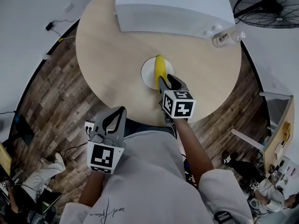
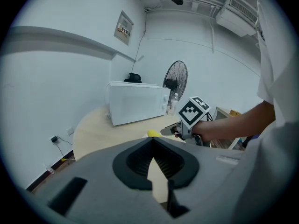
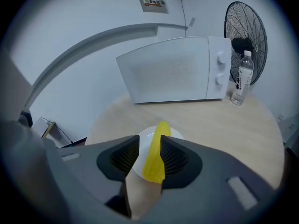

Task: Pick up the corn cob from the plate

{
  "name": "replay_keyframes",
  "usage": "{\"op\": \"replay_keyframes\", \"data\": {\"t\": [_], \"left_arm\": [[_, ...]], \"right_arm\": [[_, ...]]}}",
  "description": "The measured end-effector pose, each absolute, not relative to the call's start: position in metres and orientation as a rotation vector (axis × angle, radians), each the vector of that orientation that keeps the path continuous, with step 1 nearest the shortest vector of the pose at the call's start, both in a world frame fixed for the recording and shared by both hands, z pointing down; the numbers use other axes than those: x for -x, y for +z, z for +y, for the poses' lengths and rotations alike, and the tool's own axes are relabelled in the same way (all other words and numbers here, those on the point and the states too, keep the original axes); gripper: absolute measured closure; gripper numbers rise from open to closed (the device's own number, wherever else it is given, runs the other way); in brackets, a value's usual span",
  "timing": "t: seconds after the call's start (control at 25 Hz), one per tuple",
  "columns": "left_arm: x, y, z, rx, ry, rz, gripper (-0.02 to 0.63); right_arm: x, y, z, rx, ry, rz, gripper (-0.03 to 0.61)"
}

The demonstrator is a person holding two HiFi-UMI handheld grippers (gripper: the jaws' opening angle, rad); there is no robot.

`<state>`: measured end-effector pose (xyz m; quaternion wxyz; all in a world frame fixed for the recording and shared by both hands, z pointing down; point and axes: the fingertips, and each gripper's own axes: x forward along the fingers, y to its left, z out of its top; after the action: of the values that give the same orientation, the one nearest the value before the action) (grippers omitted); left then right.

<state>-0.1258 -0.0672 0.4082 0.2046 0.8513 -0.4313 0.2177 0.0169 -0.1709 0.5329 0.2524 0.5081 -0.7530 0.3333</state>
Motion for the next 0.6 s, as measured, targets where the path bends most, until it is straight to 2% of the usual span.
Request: {"op": "replay_keyframes", "data": {"t": [0.32, 0.6], "left_arm": [[0.121, 0.41, -0.065, -2.358, 0.616, -1.215, 0.623], [0.117, 0.415, -0.061, -2.363, 0.663, -1.173, 0.623]], "right_arm": [[-0.016, 0.553, -0.177, -1.337, 0.873, -1.995, 0.382], [-0.019, 0.57, -0.183, -1.34, 0.865, -1.949, 0.37]]}}
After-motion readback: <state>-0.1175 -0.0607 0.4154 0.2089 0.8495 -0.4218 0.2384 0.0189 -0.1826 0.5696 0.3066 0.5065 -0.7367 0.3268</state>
